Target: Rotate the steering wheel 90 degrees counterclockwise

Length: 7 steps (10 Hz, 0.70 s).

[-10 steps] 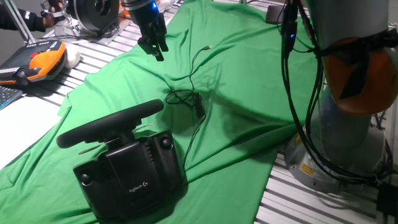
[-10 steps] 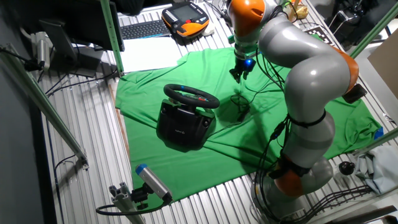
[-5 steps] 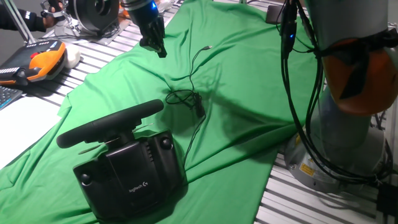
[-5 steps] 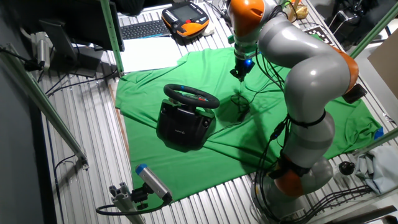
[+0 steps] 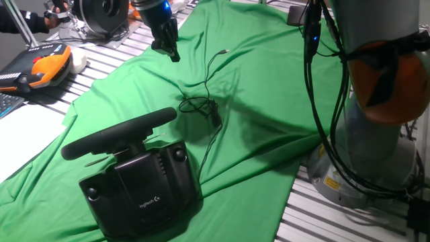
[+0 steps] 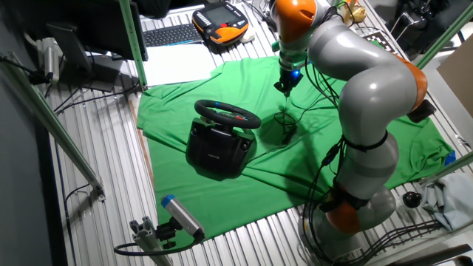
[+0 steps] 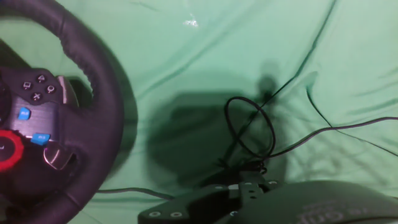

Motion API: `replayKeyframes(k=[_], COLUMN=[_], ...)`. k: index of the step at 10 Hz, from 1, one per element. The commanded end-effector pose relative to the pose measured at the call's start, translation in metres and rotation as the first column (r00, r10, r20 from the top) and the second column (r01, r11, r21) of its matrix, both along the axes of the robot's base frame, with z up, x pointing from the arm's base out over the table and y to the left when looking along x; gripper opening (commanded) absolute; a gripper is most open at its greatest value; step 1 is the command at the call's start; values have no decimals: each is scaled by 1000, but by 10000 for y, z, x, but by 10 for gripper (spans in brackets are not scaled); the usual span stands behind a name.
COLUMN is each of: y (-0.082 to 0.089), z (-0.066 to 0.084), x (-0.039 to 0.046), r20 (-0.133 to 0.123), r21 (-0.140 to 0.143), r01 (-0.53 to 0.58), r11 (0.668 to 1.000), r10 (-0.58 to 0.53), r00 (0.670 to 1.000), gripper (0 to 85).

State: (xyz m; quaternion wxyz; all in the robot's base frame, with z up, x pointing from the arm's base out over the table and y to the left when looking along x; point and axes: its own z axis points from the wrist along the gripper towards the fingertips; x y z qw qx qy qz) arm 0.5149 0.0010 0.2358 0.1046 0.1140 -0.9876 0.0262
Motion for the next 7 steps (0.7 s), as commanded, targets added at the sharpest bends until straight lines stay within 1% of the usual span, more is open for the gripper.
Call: replayKeyframes(k=[1, 2, 3, 4, 5, 6, 7], y=[0, 0, 0, 0, 0, 0, 0], z=[-1, -1, -1, -1, -1, -1, -1], x=[0, 0, 0, 0, 0, 0, 0], r20=[26, 62, 89, 78, 69, 69, 77], r21=[4, 11, 62, 89, 75, 68, 69], r01=[-22, -15, -4, 5, 20, 38, 66], r11=[1000, 1000, 998, 996, 997, 997, 995], r10=[22, 14, -1, -12, -25, -43, -71], r00=[999, 998, 996, 997, 997, 997, 994], gripper=[0, 0, 0, 0, 0, 0, 0])
